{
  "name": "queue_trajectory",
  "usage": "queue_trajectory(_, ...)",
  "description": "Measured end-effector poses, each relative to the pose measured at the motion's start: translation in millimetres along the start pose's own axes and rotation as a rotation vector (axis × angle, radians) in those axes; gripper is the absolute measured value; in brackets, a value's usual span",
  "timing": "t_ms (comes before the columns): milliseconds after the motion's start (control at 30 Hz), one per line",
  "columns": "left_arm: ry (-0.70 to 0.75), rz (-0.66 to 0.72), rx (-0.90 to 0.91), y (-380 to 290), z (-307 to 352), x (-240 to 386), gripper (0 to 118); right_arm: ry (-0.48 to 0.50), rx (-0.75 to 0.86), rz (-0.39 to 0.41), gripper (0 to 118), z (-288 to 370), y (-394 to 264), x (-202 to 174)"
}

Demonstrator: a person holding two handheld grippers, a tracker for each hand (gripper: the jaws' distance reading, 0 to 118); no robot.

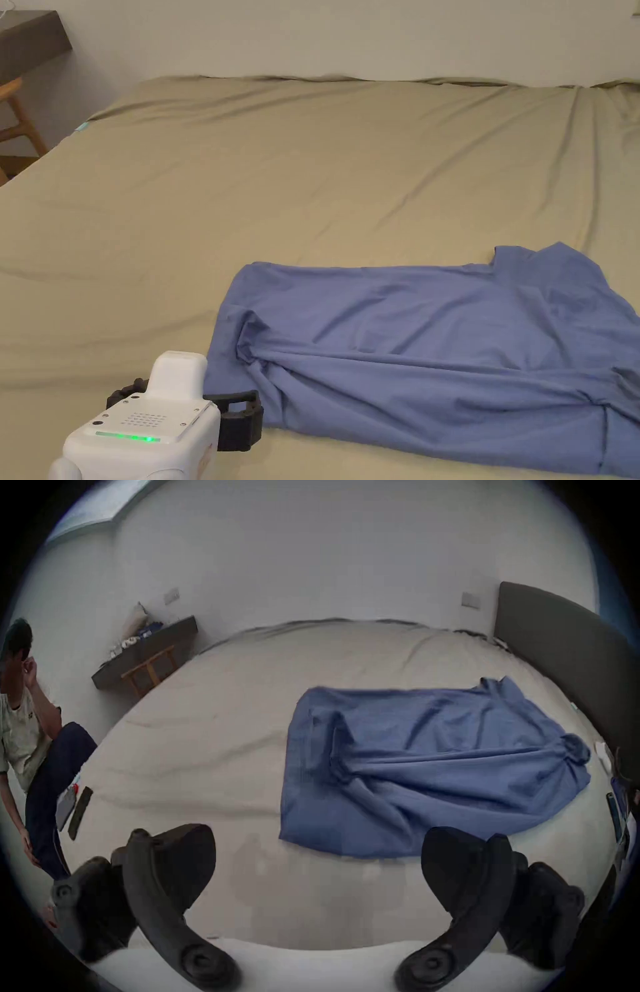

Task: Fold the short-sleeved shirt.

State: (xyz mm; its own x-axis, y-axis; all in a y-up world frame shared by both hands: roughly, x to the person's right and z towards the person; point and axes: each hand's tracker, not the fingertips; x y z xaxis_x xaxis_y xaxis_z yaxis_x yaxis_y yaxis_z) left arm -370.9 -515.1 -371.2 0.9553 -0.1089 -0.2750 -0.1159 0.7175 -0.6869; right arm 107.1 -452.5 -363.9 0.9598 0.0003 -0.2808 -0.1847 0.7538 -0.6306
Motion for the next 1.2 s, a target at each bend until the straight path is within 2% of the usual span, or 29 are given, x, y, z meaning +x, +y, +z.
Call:
queue_trajectory(200, -0.020, 0.041, -0.112, 3, -62, -7, 118, 0.020, -0.037, 0.031, 4, -28, 10, -14)
queue_trajectory(267, -0.041, 0.023, -0.173, 0, -72, -3, 84, 0.028, -0.044, 0.040, 4, -34, 12, -18)
queue_trajectory(300, -0.085, 0.026, -0.164, -2, -72, -2, 83, 0.031, -0.045, 0.044, 4, -37, 13, -20)
queue_trajectory(333, -0.049, 0.030, -0.136, -1, -66, 0, 70, 0.035, -0.046, 0.049, 4, -39, 13, -21)
queue_trajectory(367, -0.080, 0.007, -0.143, 3, -61, -1, 47, 0.039, -0.049, 0.051, 4, -41, 15, -22)
queue_trajectory(400, -0.084, 0.009, -0.136, 4, -57, -1, 17, 0.046, -0.052, 0.050, 4, -44, 15, -22)
queue_trajectory(433, -0.073, 0.006, -0.117, 5, -54, -1, 10, 0.052, -0.057, 0.047, 4, -46, 15, -22)
queue_trajectory(633, -0.076, -0.013, -0.108, 13, -38, 3, 10, 0.064, -0.066, 0.026, 4, -57, 17, -8)
queue_trajectory(733, -0.094, 0.061, -0.084, 18, -29, -3, 10, 0.071, -0.076, -0.008, 4, -62, 20, 11)
queue_trajectory(767, -0.094, 0.073, -0.087, 20, -29, -5, 10, 0.061, -0.096, -0.020, 8, -66, 22, 18)
queue_trajectory(800, -0.091, 0.083, -0.084, 21, -29, -6, 10, 0.029, -0.106, -0.023, 32, -71, 22, 24)
queue_trajectory(833, -0.091, 0.088, -0.082, 22, -28, -7, 10, 0.016, -0.128, -0.017, 97, -77, 22, 31)
queue_trajectory(867, -0.091, 0.093, -0.083, 22, -27, -6, 10, -0.001, -0.170, -0.007, 118, -86, 20, 37)
queue_trajectory(900, -0.089, 0.096, -0.083, 23, -27, -5, 10, 0.010, -0.110, -0.005, 118, -89, 21, 45)
queue_trajectory(1000, -0.081, 0.091, -0.090, 22, -27, -2, 10, -0.014, -0.143, -0.024, 118, -114, 23, 70)
queue_trajectory(1167, -0.072, 0.100, -0.113, 23, -27, 4, 10, -0.044, -0.225, -0.142, 118, -179, 27, 104)
queue_trajectory(1200, -0.068, 0.098, -0.120, 23, -28, 5, 10, -0.056, -0.255, -0.153, 115, -189, 27, 108)
